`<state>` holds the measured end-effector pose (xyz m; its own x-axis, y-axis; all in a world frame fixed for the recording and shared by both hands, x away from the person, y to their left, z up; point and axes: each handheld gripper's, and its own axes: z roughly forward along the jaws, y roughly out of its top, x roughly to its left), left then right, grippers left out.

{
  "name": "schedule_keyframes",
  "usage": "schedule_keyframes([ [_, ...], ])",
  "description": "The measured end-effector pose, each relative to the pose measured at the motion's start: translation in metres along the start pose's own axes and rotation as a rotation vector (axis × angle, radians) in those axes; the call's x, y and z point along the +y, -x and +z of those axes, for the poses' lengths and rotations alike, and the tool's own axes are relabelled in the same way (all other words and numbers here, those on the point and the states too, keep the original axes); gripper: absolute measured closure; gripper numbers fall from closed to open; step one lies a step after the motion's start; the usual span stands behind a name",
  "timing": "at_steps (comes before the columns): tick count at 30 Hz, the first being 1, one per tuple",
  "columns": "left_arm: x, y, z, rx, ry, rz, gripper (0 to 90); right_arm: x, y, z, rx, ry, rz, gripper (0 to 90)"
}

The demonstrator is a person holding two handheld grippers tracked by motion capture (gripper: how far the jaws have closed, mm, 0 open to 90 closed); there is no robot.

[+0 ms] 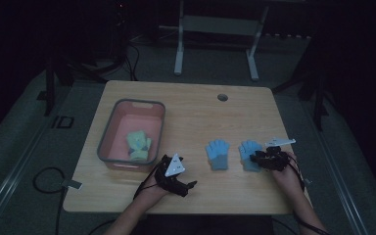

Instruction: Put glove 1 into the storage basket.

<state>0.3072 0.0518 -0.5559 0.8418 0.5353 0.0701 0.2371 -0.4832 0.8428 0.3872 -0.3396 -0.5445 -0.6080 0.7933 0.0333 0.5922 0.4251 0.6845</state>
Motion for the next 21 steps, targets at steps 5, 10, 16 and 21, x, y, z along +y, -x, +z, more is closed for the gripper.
schedule_keyframes([
  [5,0.0,0.0,0.001,0.0,-0.002,0.002,3.0,0.001,-0.005,0.001,-0.031,-0.011,-0.023,73.7],
  [10,0.0,0.0,0.001,0.001,-0.004,0.005,3.0,0.002,-0.007,0.002,-0.038,-0.015,0.006,81.4],
  [16,0.0,0.0,0.001,0.0,-0.005,0.005,3.0,0.006,-0.008,0.002,-0.053,-0.031,0.025,83.7],
  [21,0.0,0.0,0.0,-0.001,-0.005,0.005,3.0,0.013,-0.009,-0.004,-0.06,-0.015,0.034,84.8],
])
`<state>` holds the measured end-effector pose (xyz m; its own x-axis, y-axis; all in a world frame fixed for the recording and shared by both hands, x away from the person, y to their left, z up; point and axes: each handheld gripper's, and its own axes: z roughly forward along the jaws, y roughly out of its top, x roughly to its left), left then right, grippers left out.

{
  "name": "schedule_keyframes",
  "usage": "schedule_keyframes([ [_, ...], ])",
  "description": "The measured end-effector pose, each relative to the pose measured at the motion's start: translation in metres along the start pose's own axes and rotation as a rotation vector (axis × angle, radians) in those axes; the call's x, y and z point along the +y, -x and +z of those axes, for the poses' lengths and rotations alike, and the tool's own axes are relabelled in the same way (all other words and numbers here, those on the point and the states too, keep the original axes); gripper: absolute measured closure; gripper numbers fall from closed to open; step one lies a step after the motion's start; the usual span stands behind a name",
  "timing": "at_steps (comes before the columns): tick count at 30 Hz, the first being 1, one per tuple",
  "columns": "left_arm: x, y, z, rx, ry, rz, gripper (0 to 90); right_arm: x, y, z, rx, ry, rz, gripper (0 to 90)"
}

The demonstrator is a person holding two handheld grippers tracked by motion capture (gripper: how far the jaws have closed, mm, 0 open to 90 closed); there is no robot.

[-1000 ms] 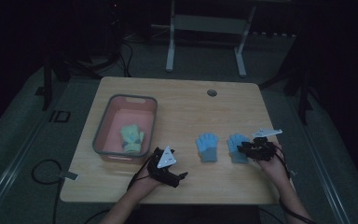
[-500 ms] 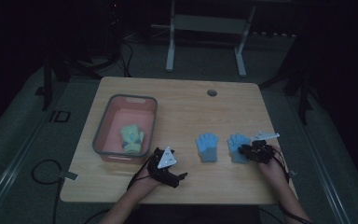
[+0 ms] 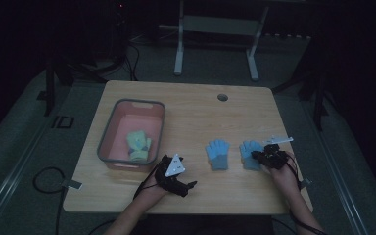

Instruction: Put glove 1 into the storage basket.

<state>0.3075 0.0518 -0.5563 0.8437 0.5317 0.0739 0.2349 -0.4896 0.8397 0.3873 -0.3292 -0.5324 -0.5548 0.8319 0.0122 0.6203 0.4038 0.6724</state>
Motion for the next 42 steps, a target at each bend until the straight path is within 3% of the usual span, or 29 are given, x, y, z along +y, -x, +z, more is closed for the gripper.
schedule_keyframes([
  [10,0.0,0.0,0.0,0.002,0.0,0.002,3.0,0.027,-0.007,-0.026,0.019,0.076,-0.016,85.2],
  [20,0.0,0.0,0.0,0.003,-0.001,0.002,2.9,0.053,-0.032,-0.041,0.085,0.135,-0.064,85.3],
  [27,0.001,0.0,0.0,0.005,0.001,0.007,3.0,0.065,-0.054,-0.033,0.14,0.137,-0.112,85.3],
  [34,0.001,-0.001,-0.002,0.008,0.014,0.001,3.0,0.07,-0.07,-0.018,0.187,0.119,-0.129,85.2],
  [36,0.002,0.0,-0.003,0.004,0.032,-0.008,3.0,0.07,-0.078,-0.007,0.202,0.097,-0.147,85.2],
  [42,0.001,-0.001,-0.002,0.004,0.019,-0.002,3.0,0.066,-0.084,0.009,0.228,0.059,-0.154,85.2],
])
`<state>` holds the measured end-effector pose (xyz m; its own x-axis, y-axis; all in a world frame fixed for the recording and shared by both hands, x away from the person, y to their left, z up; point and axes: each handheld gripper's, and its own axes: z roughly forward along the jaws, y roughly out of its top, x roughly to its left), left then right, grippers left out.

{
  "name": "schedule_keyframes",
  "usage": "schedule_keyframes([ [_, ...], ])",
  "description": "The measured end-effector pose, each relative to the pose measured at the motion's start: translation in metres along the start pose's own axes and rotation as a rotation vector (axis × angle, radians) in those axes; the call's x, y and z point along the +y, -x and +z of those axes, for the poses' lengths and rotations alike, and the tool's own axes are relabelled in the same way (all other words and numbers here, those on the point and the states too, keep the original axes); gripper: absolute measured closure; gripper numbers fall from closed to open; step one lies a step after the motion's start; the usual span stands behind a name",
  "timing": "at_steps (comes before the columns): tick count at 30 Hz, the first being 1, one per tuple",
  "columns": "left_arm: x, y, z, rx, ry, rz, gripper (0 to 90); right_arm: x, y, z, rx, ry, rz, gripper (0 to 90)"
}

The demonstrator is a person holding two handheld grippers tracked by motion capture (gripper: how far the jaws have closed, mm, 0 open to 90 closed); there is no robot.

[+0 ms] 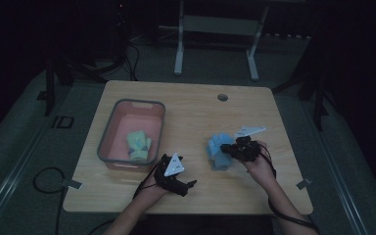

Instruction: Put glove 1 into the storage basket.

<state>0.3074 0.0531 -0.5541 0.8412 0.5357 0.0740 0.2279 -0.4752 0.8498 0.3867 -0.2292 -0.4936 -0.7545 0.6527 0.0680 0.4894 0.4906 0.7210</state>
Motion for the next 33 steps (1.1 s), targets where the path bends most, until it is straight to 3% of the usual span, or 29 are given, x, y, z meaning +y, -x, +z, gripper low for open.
schedule_keyframes([
  [12,0.0,-0.001,0.0,0.022,-0.006,0.014,3.0,-0.014,0.006,0.027,0.007,-0.059,0.023,84.6],
  [19,0.0,-0.001,0.001,0.015,0.005,-0.004,3.0,-0.021,0.006,0.035,0.004,-0.068,0.037,82.7],
  [30,0.013,0.006,0.006,0.004,0.006,0.033,4.0,-0.013,0.005,0.021,-0.016,-0.033,0.025,75.6],
  [33,0.023,0.009,0.009,-0.048,-0.013,0.015,4.7,-0.007,0.009,0.011,-0.033,-0.006,0.031,72.8],
])
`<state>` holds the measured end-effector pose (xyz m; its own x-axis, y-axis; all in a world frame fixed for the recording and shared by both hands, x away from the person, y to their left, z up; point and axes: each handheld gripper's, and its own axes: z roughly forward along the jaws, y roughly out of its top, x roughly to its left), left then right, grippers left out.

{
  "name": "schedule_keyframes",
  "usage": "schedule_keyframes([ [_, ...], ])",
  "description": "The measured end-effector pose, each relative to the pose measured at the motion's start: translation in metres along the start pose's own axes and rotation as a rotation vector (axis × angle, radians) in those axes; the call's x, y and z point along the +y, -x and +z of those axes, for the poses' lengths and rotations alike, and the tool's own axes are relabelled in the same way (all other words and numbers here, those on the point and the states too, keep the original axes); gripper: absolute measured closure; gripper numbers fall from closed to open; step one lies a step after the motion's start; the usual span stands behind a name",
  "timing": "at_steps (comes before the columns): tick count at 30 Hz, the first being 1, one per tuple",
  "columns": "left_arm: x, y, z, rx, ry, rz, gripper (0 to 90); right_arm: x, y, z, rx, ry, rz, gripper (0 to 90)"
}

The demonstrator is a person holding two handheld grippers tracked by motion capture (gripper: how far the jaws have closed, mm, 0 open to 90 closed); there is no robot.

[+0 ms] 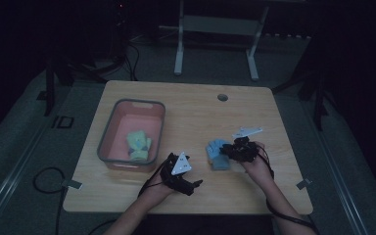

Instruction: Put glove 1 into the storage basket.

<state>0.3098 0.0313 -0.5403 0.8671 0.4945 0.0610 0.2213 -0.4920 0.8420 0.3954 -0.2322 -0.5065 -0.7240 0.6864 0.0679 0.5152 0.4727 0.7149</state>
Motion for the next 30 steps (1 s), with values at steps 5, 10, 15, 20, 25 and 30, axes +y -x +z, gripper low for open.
schedule_keyframes([
  [5,0.009,0.001,0.004,-0.002,0.003,0.019,5.3,0.005,0.006,-0.006,-0.016,0.015,0.002,68.0],
  [10,0.023,0.004,0.015,-0.03,-0.006,0.07,5.9,0.011,0.016,-0.007,-0.027,0.026,0.022,60.8],
  [15,0.039,0.012,0.034,-0.069,-0.009,0.178,12.2,0.013,0.021,-0.003,-0.03,0.027,0.036,55.2],
  [20,0.05,0.014,0.056,-0.11,-0.033,0.256,20.4,0.012,0.027,0.007,-0.026,0.004,0.075,51.1],
  [25,0.054,0.015,0.073,-0.096,-0.071,0.301,30.4,0.009,0.033,0.02,-0.024,-0.016,0.107,42.9],
  [30,0.052,0.013,0.085,-0.061,-0.135,0.343,38.8,0.005,0.037,0.032,-0.043,-0.052,0.121,38.7],
])
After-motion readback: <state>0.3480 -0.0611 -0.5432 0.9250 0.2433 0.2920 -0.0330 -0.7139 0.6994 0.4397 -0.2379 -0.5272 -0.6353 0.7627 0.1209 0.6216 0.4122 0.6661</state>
